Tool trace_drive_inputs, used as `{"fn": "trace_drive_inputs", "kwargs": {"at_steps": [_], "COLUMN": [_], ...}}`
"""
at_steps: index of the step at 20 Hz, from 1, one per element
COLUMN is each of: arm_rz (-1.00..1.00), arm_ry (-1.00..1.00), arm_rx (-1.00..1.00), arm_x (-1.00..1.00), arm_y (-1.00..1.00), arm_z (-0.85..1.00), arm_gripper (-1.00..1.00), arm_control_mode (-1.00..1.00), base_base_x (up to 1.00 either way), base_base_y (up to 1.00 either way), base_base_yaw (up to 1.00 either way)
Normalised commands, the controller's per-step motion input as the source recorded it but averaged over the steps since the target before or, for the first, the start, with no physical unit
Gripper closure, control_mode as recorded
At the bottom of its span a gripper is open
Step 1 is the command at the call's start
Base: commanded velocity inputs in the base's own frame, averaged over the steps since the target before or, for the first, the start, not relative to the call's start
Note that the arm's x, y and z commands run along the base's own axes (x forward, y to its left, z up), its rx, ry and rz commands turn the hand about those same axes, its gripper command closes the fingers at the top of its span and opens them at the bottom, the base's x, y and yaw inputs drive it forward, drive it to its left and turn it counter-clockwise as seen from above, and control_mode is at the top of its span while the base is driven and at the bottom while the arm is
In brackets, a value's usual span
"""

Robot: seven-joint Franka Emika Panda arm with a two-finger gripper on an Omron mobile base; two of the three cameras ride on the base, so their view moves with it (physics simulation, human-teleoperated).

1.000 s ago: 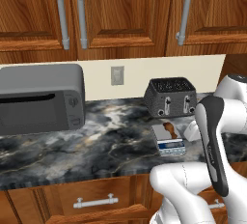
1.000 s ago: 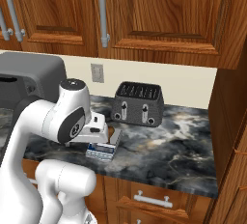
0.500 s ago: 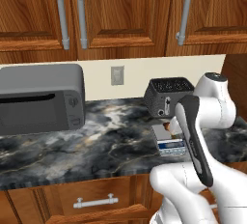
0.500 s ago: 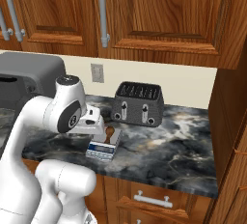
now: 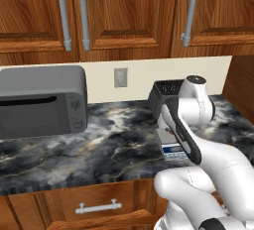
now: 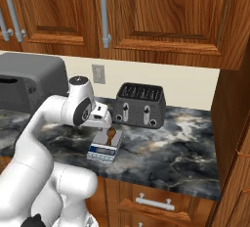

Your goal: Take the chicken drumstick from the fridge and place it on the digital scale on the counter by the fridge. Wait a few seconds for a reading, then move it to the plate on the dining counter.

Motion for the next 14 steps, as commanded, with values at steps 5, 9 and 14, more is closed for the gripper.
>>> {"fn": "trace_drive_inputs", "kwargs": {"at_steps": [5, 9, 14], "arm_rz": [-0.03, 0.0, 0.0], "arm_ry": [0.0, 0.0, 0.0], "arm_rx": [0.0, 0.0, 0.0], "arm_x": [0.78, 0.25, 0.1], "arm_y": [-0.06, -0.38, -0.38], "arm_z": [-0.42, -0.28, -0.14], "arm_gripper": [-1.0, -1.0, -1.0], "arm_control_mode": [-1.0, -1.0, -1.0], "base_base_x": [0.0, 0.0, 0.0], "base_base_y": [0.0, 0.0, 0.0], "base_base_yaw": [0.0, 0.0, 0.0]}}
